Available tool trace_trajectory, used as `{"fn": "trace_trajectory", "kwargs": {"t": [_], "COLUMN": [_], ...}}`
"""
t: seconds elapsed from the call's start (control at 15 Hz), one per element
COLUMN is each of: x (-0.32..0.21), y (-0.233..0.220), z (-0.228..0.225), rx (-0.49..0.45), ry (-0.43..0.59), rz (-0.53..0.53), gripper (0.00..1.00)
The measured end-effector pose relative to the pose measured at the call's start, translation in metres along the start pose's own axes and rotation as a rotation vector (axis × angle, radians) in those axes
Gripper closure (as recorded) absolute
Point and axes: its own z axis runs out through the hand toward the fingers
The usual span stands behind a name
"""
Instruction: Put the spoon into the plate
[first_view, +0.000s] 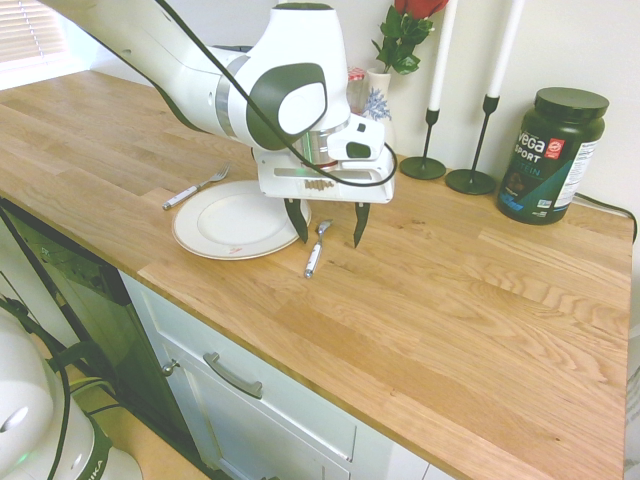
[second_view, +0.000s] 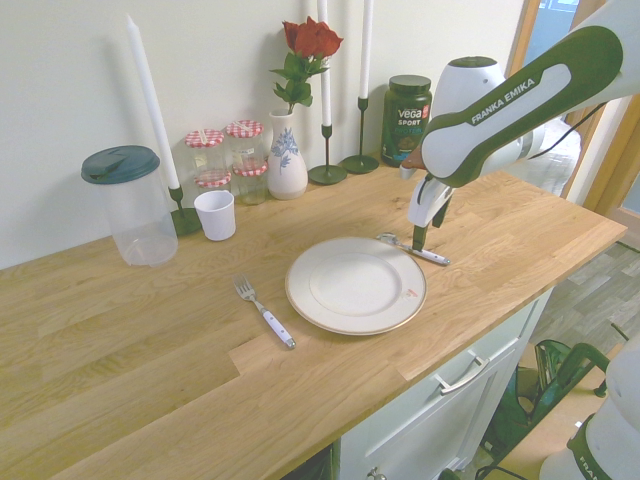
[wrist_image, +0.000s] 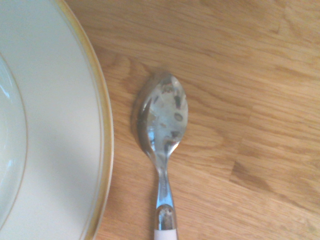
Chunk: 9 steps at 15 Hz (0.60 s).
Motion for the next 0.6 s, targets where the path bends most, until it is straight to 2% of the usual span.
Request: {"fn": "trace_trajectory", "kwargs": {"t": [0.6], "x": [-0.009], "y": [-0.002], "z": [0.022], "rx": [0.011], "ry": [0.016], "rz": [-0.004], "gripper": [1.0]}}
